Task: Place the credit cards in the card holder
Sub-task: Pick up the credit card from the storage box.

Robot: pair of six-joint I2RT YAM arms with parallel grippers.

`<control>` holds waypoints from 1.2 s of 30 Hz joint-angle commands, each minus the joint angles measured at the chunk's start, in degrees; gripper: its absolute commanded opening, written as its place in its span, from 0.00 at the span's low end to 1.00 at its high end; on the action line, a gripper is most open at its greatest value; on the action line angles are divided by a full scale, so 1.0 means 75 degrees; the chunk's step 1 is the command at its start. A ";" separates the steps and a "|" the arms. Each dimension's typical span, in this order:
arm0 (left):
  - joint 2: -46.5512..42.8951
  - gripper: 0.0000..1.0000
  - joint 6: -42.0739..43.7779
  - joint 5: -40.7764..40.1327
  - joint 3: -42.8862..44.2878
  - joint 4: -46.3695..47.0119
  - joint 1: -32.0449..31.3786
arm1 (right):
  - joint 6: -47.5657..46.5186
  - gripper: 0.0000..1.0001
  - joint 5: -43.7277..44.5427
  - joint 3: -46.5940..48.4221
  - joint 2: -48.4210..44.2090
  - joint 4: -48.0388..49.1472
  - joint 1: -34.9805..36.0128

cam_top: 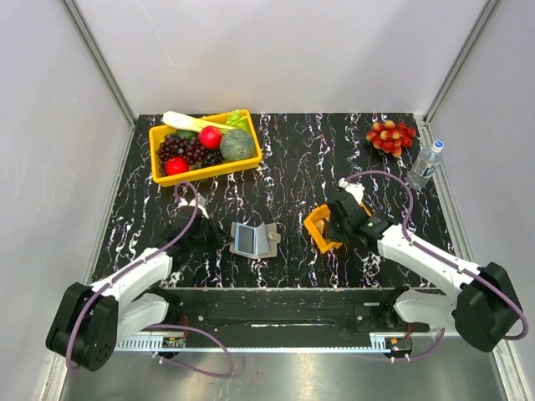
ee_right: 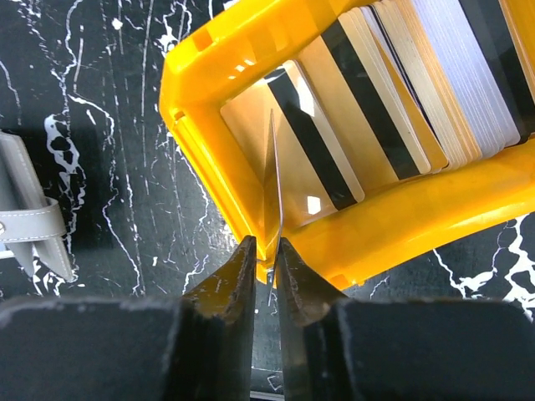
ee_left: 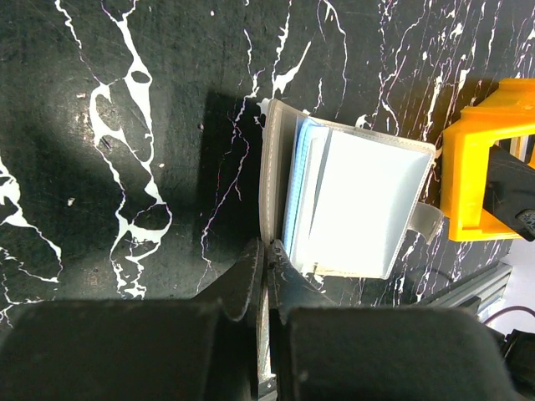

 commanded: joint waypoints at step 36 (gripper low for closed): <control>0.0064 0.00 0.0052 0.0288 0.0110 0.0429 -0.0029 | 0.0329 0.35 -0.0094 0.0424 0.0761 0.0370 -0.0508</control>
